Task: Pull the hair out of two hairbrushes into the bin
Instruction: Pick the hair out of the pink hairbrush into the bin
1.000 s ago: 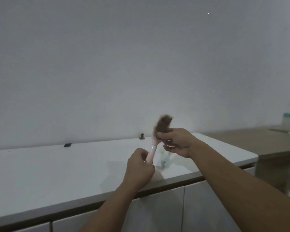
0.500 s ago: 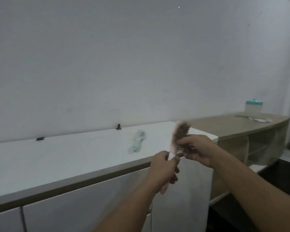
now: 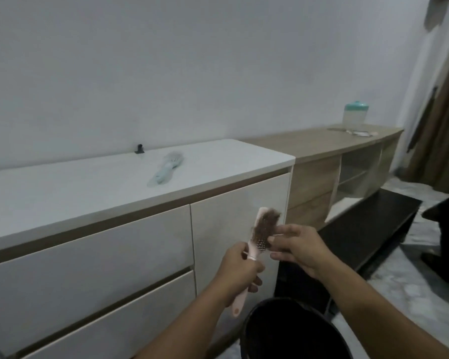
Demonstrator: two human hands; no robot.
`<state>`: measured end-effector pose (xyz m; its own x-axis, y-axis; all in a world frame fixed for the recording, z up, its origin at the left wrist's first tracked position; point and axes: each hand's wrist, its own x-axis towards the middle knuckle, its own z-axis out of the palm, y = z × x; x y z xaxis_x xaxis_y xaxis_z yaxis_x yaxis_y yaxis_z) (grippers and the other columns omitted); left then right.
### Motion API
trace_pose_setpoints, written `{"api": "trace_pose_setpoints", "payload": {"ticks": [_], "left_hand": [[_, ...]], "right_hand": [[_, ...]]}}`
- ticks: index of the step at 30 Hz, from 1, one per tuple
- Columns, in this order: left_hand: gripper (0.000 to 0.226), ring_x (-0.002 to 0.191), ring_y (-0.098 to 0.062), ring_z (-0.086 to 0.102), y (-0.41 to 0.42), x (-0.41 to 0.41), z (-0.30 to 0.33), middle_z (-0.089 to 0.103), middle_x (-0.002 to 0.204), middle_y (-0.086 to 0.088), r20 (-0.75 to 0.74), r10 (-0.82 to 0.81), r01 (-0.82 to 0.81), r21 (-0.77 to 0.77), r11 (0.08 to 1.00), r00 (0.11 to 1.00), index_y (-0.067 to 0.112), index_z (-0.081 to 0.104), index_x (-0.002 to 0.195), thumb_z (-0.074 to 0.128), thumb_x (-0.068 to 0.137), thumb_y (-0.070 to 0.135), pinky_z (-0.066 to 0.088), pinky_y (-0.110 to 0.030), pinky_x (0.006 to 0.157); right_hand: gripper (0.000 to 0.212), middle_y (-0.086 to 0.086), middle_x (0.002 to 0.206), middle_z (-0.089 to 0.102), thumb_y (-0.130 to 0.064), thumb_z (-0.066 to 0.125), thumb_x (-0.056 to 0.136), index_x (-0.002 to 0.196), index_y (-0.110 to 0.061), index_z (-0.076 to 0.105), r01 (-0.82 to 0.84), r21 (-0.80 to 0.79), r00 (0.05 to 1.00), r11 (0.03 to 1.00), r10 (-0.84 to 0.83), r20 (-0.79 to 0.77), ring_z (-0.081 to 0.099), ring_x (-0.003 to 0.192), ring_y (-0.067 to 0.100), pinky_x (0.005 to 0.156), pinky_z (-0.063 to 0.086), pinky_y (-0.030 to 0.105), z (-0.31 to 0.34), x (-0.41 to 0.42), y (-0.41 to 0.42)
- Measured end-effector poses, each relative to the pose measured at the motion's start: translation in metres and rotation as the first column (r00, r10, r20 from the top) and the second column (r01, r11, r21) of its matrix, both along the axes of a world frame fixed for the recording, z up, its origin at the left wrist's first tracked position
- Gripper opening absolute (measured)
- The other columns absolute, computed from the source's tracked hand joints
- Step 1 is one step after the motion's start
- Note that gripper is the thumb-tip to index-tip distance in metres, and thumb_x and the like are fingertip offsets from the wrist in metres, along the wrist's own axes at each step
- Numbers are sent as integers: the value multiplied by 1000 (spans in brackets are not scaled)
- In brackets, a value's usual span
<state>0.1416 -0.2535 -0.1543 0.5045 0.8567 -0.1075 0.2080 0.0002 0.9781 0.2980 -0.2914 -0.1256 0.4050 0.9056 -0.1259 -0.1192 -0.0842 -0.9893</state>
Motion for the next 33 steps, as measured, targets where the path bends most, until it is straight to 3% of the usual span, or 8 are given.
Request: {"api": "trace_pose_setpoints", "payload": {"ticks": [4,8,12,17,21,26,29,33], "left_hand": [[2,43,-16,55,-18,7,-49,60,65,-6,-19,34,-35,-64,997,999,10,64,86,65,86,11,43,-24,43],[15,40,-14,52,-32,15,-97,62,67,-5,-119,38,-54,-138,989,992,15,59,79,56,93,13,38,-23,40],[13,41,-16,54,-46,21,-125,59,63,-7,-159,31,-62,-192,979,987,12,57,82,53,94,11,39,-24,40],[13,42,-19,53,-58,25,-141,58,64,-9,-140,19,-52,-234,971,990,13,56,81,53,93,9,39,-25,40],[18,41,-19,50,-65,26,-151,59,68,-10,-135,24,-61,-274,960,990,14,55,76,54,92,6,36,-25,40],[16,42,-18,51,-69,27,-155,60,69,-11,-125,15,-57,-336,940,992,13,56,79,54,94,9,36,-25,41],[17,42,-17,50,-69,29,-152,60,69,-9,-111,6,-43,-331,943,994,15,56,78,54,95,10,36,-24,41],[14,44,-17,51,-71,29,-148,61,70,-9,-103,-38,6,-296,955,994,16,58,81,55,93,9,38,-25,41]], "right_hand": [[25,20,77,69,11,71,80,102,7,60,17,-64,999,998,-20,-42,69,65,28,60,61,37,-60,4,-23],[33,23,82,67,13,69,80,110,9,54,62,-117,998,991,-62,-3,68,65,32,58,60,38,-105,10,-43],[31,18,93,67,-2,76,81,108,0,61,37,-164,970,986,4,243,70,71,26,59,62,35,-122,18,-51],[29,10,93,71,-10,81,76,104,-9,72,45,-233,832,971,93,547,73,76,25,60,62,27,-137,17,-60],[4,14,73,74,-3,76,81,84,-5,74,53,-268,829,962,107,548,74,69,30,67,63,39,-141,24,-64],[7,9,68,72,-8,73,83,80,-12,70,160,-264,813,951,25,582,73,68,26,67,63,37,-140,32,-70],[4,4,74,72,-13,71,84,87,-15,70,216,-218,812,952,-51,581,72,73,21,69,63,40,-142,37,-68],[26,7,93,71,-13,74,84,109,-14,66,154,-213,898,965,-46,438,71,86,19,59,60,26,-142,31,-68]]}}
